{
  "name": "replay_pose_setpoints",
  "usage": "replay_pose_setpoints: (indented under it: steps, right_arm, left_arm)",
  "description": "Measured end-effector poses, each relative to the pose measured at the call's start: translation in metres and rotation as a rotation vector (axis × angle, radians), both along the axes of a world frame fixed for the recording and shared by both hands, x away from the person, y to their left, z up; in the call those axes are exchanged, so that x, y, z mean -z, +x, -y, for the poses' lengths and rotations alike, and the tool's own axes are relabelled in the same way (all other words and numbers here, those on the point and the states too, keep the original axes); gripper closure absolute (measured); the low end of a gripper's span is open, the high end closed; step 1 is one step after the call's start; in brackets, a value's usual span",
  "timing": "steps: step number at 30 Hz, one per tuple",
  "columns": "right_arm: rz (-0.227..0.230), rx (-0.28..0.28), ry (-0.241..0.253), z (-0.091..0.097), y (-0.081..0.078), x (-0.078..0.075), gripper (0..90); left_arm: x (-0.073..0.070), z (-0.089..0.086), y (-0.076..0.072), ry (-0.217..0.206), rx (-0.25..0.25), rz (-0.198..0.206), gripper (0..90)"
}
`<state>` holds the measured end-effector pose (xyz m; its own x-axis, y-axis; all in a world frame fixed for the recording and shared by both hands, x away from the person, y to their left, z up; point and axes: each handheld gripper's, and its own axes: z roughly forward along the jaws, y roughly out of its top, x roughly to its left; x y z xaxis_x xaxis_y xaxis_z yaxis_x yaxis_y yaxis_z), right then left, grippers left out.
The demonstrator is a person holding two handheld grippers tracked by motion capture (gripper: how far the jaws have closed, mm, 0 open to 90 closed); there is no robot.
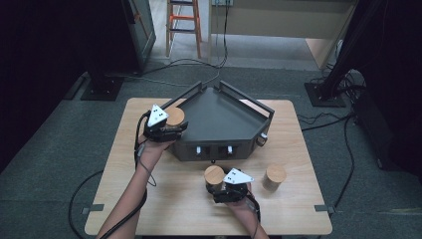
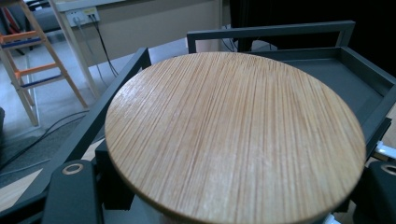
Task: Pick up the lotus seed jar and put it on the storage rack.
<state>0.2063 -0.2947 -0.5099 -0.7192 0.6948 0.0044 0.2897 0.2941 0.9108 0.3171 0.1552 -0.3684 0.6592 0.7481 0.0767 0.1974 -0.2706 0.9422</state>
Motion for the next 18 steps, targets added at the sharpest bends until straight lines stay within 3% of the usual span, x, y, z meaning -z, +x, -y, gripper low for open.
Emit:
replay_pose_setpoints:
  steps: [12, 18]
  right_arm:
    - [-0.001, -0.001, 0.002, 0.000, 0.000, 0.000, 11.0]
    - [0.001, -0.002, -0.002, 0.000, 0.000, 0.000, 11.0]
  left_arm:
    - [0.007, 0.002, 0.013, -0.033, -0.010, -0.028, 25.0]
    - [0.009, 0.005, 0.018, -0.026, -0.009, -0.024, 25.0]
